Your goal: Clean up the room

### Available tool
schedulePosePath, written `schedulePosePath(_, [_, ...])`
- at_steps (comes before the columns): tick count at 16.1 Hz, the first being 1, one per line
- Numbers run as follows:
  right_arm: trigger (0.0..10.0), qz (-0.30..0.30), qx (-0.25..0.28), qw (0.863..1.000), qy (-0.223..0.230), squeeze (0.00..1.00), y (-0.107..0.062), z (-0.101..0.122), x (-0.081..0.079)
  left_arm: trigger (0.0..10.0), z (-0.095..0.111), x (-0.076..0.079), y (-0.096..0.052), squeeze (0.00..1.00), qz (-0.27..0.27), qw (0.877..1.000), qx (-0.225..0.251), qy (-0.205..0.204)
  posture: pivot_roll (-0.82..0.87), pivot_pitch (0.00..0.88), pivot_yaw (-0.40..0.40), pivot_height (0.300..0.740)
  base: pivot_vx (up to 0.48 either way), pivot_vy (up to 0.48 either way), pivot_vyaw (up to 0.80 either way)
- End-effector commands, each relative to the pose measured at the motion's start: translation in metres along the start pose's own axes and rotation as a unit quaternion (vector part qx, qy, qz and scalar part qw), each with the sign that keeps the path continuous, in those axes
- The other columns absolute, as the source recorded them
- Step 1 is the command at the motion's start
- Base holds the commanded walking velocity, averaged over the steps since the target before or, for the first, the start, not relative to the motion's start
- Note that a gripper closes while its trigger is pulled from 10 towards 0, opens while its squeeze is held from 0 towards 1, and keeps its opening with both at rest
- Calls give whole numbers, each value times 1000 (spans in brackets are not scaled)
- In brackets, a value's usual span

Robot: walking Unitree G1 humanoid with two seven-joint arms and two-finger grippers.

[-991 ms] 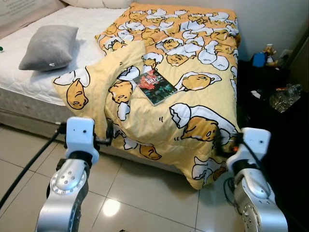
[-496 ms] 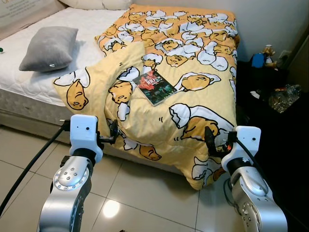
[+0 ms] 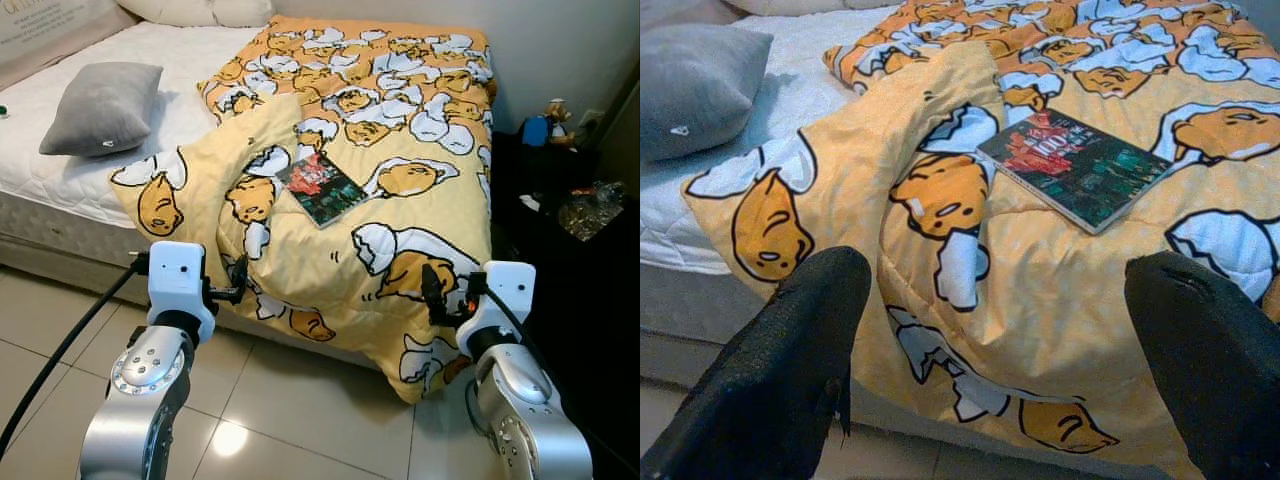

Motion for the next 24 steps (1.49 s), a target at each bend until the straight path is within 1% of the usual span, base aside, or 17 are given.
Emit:
schedulePosePath(1, [10000, -3, -6, 1000, -1, 0, 3, 0, -2, 10000, 0, -4, -1, 110, 3, 1000, -3, 1, -52, 0, 53, 740, 379, 0, 0])
schedulePosePath(2, [10000, 2, -4, 1000, -4, 0, 4, 0, -4, 10000, 1, -4, -1, 114, 2, 1000, -2, 4, -51, 0, 53, 740, 379, 0, 0])
schedulePosePath(3, [10000, 6, -2, 1000, -7, 0, 4, 0, -5, 10000, 1, -4, -2, 153, 1, 1000, -1, 8, -51, 0, 53, 740, 375, 0, 0])
schedulePosePath(4, [10000, 9, -4, 1000, 5, 0, 5, -1, -6, 10000, 2, -4, -2, 180, 0, 1000, 1, 11, -48, 0, 52, 740, 375, 0, 0])
schedulePosePath(6, [10000, 14, -6, 1000, -5, 0, 5, -1, -8, 10000, 2, -5, -2, 345, 2, 1000, 1, 14, -48, 0, 51, 740, 373, 0, -634])
schedulePosePath(7, [10000, 13, -6, 1000, -6, 0, 5, -1, -8, 10000, 3, -6, -1, 353, 4, 1000, 2, 13, -49, 0, 49, 740, 371, 0, -800])
schedulePosePath(10, [10000, 8, -1, 1000, -14, 0, 8, 0, -7, 10000, 4, -9, 0, 294, 7, 1000, 3, 16, -51, 0, 49, 740, 369, 0, 0])
schedulePosePath(13, [10000, 0, 4, 1000, -16, 0, 12, 1, -6, 10000, 5, -9, 2, 294, 4, 1000, 6, 19, -54, 0, 51, 740, 366, 0, 0])
schedulePosePath(16, [10000, -6, 5, 1000, -16, 0, 11, -1, -6, 10000, 2, -12, 1, 306, 4, 1000, 4, 20, -58, 0, 54, 740, 368, 0, 0])
schedulePosePath(19, [10000, -25, -2, 1000, -3, 0, 5, -7, -1, 10000, 0, -15, -1, 302, 5, 1000, 4, 22, -54, 0, 61, 740, 371, 0, 0])
schedulePosePath(20, [10000, -31, -10, 999, -1, 0, -1, -13, 3, 10000, 0, -15, -3, 302, 3, 1000, 5, 19, -50, 0, 67, 740, 352, 0, 0])
schedulePosePath(22, [10000, -37, -22, 999, -5, 0, -10, -23, 5, 10000, -4, -17, -8, 302, -2, 1000, -1, 22, -49, 0, 72, 740, 351, 0, 0])
schedulePosePath(24, [10000, -45, -28, 999, -8, 0, -16, -28, 8, 10000, -9, -17, -11, 302, -5, 1000, -6, 23, -52, 0, 70, 740, 345, 0, 0])
Point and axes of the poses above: a point about 5 cm out from each wrist's last joint towards the gripper, its own y axis pointing out of the wrist towards the gripper, its own z axis along the axis of the wrist's last joint, x = y × z, the point moved 3 cm from there along y, pointing out of the wrist towards the gripper, and after that the axes turned 12 degrees about y, right-handed, at the moved point
